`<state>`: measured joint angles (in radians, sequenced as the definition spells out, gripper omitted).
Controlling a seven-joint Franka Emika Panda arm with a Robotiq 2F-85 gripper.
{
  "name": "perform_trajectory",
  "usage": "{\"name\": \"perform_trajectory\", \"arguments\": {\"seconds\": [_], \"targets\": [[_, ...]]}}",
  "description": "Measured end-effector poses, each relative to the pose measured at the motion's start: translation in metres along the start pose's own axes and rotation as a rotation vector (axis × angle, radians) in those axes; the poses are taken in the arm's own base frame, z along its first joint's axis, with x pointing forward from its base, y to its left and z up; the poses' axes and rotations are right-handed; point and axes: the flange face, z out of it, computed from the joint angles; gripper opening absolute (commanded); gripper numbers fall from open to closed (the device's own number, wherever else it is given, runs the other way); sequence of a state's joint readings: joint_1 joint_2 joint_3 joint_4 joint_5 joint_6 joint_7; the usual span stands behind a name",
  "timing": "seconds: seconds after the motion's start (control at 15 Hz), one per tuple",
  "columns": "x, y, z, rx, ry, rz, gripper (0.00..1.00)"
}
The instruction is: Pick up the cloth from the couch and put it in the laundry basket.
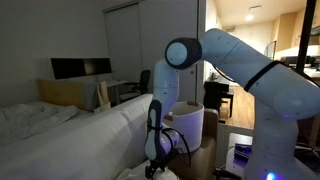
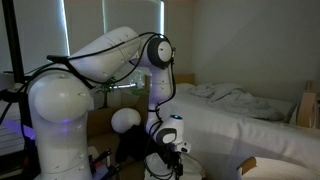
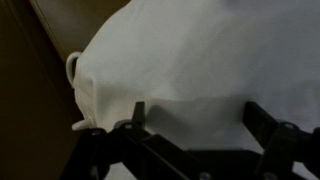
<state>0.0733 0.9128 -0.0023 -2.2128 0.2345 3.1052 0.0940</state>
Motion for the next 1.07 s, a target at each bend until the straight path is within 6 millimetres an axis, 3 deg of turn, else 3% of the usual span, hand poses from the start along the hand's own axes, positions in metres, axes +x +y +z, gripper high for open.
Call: {"name": "perform_trajectory", "arguments": {"seconds": [0.27, 0.33, 0.4, 0.67, 1.07], "targets": [[-0.002, -0.001, 0.024, -0.008, -0.012, 0.010, 1.00], [-0.003, -0.001, 0.030, -0.005, -0.018, 0.012, 0.75], [-0.005, -0.001, 0.036, 0.000, -0.026, 0.016, 0.74], [-0.008, -0.002, 0.054, 0.026, -0.055, 0.041, 0.47], [-0.006, 0.001, 0.059, 0.058, -0.069, 0.076, 0.12]]}}
